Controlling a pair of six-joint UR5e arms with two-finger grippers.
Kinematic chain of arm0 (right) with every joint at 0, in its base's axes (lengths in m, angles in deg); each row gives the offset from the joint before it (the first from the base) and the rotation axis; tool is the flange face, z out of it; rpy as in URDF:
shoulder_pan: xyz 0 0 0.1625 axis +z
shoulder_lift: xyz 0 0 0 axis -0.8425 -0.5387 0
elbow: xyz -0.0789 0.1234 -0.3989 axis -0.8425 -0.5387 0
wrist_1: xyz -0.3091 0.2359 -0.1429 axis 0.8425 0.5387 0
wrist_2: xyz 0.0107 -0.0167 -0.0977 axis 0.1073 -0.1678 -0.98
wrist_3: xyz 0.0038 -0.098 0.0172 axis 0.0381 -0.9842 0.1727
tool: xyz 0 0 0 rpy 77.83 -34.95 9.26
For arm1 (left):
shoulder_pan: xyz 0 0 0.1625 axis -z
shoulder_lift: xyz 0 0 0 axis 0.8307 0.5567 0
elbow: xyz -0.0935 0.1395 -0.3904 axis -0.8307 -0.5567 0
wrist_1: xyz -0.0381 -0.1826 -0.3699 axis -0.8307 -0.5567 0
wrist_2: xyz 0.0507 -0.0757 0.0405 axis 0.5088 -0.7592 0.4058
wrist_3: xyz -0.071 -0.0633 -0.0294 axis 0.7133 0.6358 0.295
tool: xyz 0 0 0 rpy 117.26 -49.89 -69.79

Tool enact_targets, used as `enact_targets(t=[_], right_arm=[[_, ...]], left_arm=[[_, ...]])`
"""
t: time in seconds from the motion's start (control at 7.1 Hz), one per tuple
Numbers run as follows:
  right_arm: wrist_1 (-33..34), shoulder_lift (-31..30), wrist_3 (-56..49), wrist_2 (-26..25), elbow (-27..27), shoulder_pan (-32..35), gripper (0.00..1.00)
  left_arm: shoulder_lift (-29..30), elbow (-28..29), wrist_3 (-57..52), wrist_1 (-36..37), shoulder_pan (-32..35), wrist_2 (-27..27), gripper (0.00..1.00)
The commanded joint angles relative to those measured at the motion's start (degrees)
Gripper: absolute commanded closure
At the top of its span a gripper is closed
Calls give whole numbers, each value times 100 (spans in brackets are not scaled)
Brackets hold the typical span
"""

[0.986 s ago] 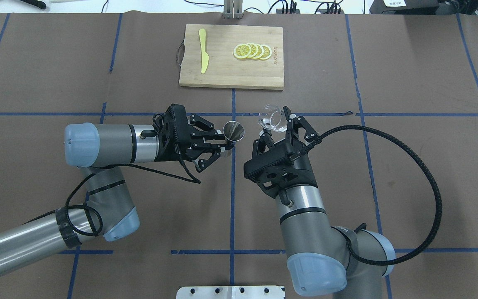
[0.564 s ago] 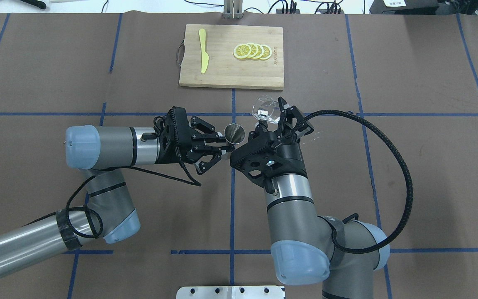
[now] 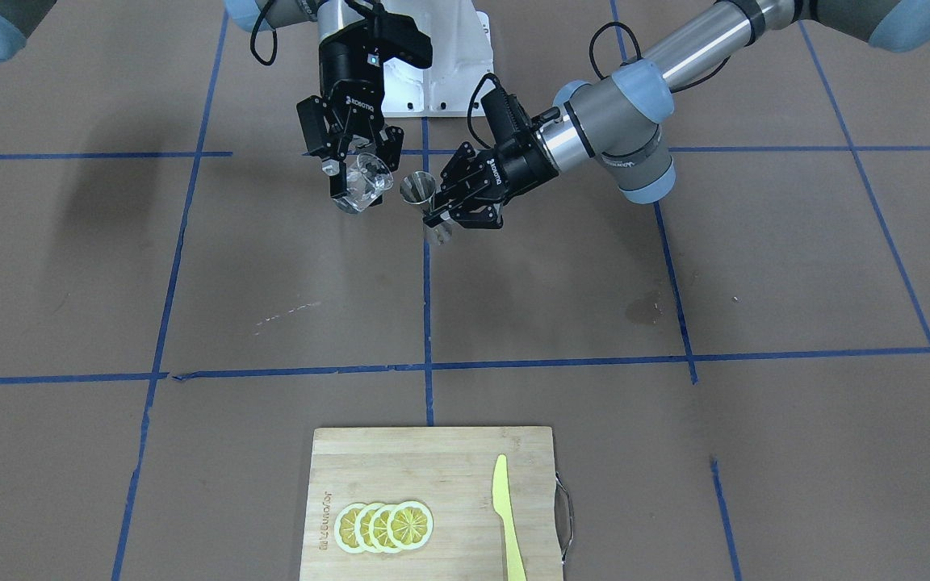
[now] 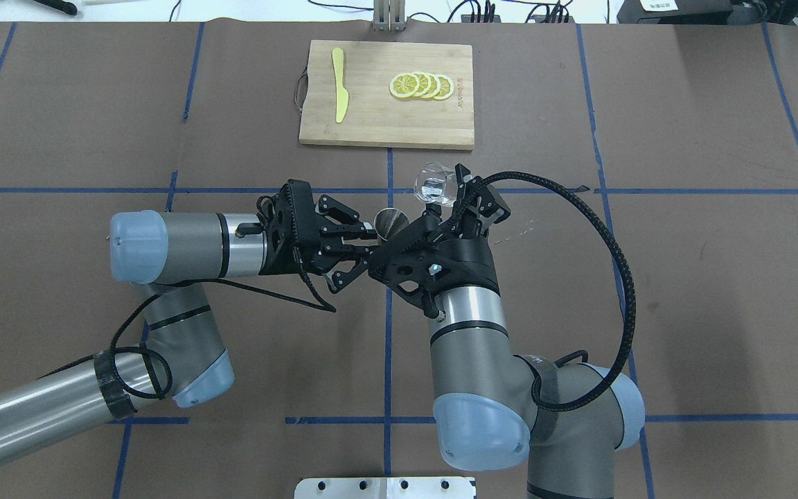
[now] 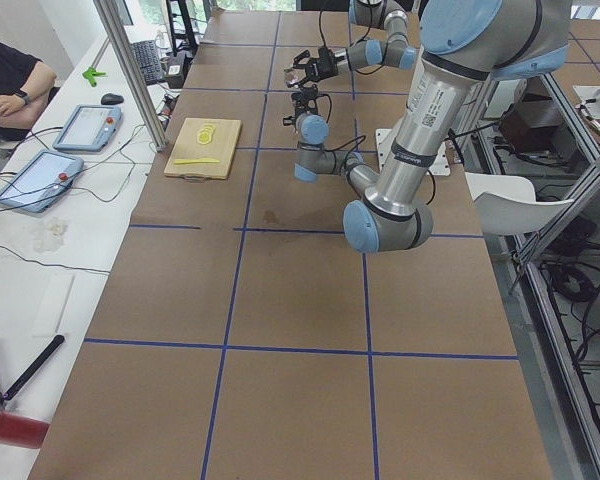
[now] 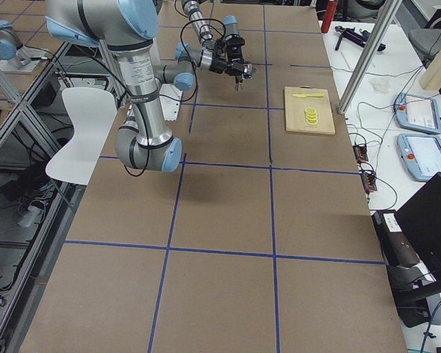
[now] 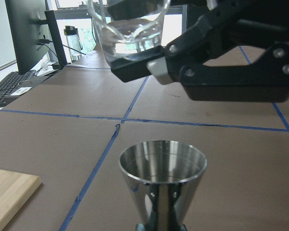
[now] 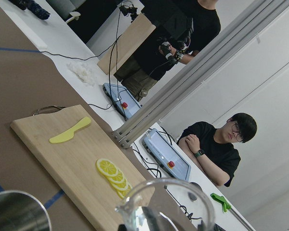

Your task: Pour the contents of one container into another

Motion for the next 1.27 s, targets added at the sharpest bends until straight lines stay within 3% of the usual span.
enact_targets(t=[0.0, 1.13], right_arm=[[288, 58, -15, 8, -6, -24, 100], [360, 190, -252, -27, -24, -147, 100]], left_arm=[[0, -9, 0, 0, 0, 0, 100], [26, -9, 0, 8, -9, 0, 100]])
